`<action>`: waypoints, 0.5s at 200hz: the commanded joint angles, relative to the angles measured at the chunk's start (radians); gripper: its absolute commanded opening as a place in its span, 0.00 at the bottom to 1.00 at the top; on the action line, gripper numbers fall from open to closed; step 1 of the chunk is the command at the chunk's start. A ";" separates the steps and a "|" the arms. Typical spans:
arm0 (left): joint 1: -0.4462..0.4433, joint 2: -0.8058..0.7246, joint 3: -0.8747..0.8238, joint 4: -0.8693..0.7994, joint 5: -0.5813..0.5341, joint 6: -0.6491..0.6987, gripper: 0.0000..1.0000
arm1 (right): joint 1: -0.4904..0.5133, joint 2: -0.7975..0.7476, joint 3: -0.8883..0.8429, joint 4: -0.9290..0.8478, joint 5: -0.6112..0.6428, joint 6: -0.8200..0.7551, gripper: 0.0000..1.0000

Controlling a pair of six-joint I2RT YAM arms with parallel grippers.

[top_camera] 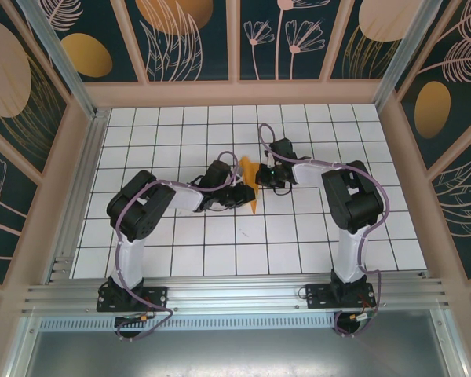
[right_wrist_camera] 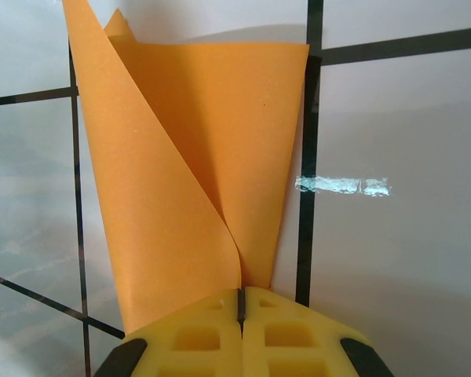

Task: Fold a paper plane with a square sheet of paper (pick it up from the middle)
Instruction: Fold the wing for the fifth time at the center of the table.

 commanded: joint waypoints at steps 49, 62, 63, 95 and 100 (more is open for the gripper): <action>-0.020 0.038 0.041 -0.041 0.018 0.012 0.22 | 0.009 0.050 -0.012 -0.065 0.010 -0.015 0.00; -0.024 0.041 0.045 -0.043 0.016 0.013 0.22 | 0.010 0.050 -0.013 -0.064 0.009 -0.014 0.00; -0.024 0.041 0.045 -0.043 0.017 0.013 0.22 | 0.010 0.051 -0.013 -0.064 0.009 -0.014 0.00; -0.025 0.016 0.036 -0.048 0.007 0.017 0.23 | 0.011 0.050 -0.016 -0.062 0.008 -0.008 0.00; -0.025 0.011 0.034 -0.049 0.004 0.018 0.23 | 0.010 0.051 -0.016 -0.062 0.007 -0.005 0.00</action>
